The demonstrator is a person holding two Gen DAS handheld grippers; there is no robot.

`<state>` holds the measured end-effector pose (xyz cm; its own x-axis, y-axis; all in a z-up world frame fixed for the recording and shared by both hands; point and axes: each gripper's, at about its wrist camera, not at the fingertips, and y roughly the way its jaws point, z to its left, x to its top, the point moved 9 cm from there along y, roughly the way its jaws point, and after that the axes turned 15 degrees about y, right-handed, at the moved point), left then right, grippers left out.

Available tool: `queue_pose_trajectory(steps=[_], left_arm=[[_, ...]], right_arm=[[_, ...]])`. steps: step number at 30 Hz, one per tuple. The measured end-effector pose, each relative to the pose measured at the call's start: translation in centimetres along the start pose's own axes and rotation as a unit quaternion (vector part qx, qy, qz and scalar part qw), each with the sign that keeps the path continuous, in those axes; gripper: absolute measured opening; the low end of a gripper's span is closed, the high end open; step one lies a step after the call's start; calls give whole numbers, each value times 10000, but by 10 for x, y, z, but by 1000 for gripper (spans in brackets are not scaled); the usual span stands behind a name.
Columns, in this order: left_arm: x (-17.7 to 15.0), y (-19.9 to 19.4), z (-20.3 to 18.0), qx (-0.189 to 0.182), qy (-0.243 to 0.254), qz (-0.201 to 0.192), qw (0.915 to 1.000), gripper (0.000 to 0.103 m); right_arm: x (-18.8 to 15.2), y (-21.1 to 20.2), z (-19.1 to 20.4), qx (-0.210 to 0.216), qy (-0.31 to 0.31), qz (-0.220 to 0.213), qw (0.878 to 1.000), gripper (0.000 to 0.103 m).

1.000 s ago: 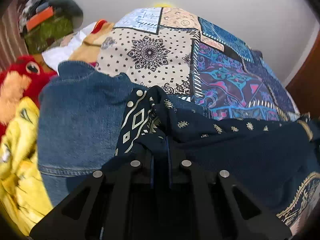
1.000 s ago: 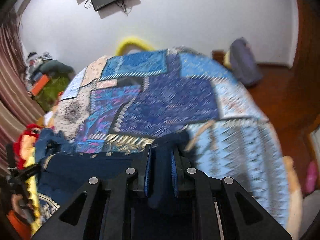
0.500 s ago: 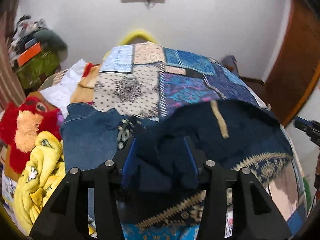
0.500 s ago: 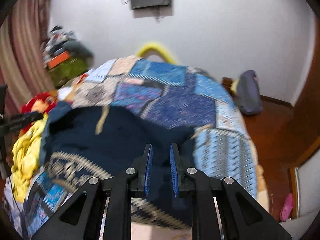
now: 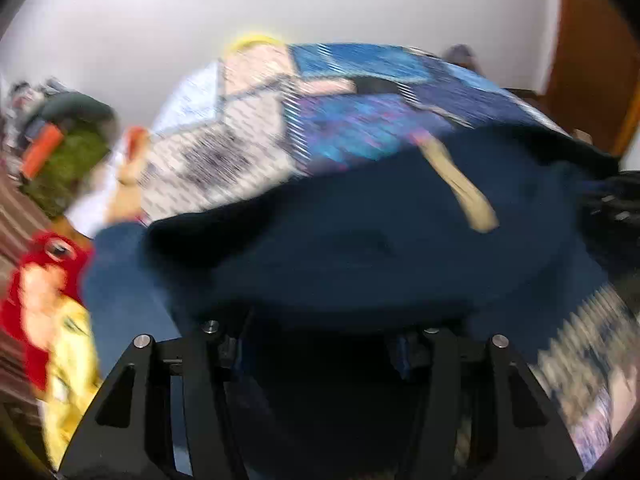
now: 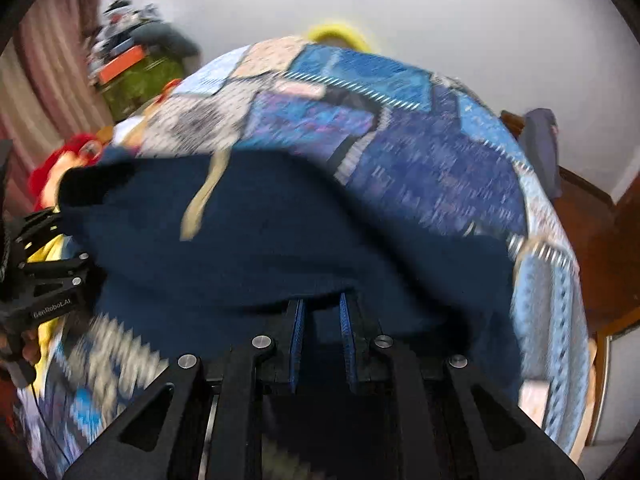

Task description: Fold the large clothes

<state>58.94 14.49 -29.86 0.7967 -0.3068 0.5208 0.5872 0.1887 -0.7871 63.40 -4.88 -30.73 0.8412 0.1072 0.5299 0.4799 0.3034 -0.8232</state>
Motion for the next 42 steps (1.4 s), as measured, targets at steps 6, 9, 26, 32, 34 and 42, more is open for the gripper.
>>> queue_pose_trajectory(steps=[6, 9, 26, 32, 34, 42], left_arm=[[22, -26, 58, -38, -898, -427, 9950, 53], [13, -48, 50, -315, -789, -585, 9947, 53], [-91, -44, -49, -1163, -237, -206, 9927, 91], [-112, -53, -35, -1448, -784, -255, 9860, 91], [-118, -58, -33, -1309, -737, -257, 9883, 91], [-199, -55, 23, -7, -647, 706, 9954, 87]], right_arm=[[54, -30, -3, 115, 545, -721, 9958, 13], [44, -47, 14, 620, 494, -609, 9950, 13], [-96, -34, 19, -189, -832, -65, 9963, 13], [-106, -42, -28, -579, -526, 4, 9969, 13], [-110, -46, -44, -739, -426, -26, 9964, 20], [-114, -73, -127, -1429, 404, -98, 9889, 103]])
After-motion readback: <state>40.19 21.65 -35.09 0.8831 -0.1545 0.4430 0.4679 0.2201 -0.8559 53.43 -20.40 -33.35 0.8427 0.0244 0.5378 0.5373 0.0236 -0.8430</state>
